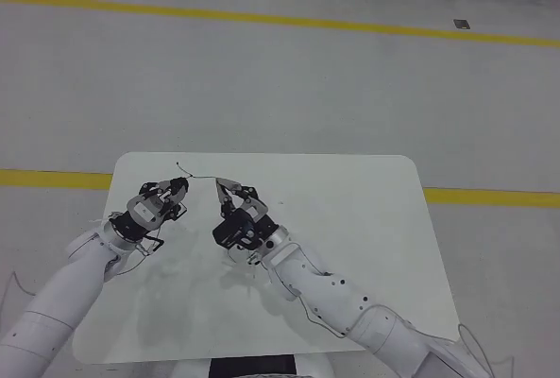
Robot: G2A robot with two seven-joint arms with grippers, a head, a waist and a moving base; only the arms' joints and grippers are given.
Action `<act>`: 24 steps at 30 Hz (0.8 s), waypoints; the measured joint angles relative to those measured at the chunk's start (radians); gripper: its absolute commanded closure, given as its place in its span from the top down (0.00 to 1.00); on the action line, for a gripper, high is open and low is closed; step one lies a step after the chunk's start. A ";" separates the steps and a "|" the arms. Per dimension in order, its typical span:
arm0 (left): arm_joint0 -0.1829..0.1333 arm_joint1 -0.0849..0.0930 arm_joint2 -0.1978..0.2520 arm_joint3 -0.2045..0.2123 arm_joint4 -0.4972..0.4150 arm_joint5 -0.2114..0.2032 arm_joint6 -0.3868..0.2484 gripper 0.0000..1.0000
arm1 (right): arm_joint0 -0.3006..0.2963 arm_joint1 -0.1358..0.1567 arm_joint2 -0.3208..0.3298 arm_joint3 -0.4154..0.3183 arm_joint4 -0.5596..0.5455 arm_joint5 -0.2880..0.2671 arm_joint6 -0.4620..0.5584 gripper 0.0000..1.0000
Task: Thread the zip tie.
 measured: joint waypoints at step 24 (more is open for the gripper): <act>0.000 0.000 0.000 0.000 0.000 0.000 0.000 0.00 | -0.035 0.019 0.028 -0.011 0.000 0.013 0.000 0.00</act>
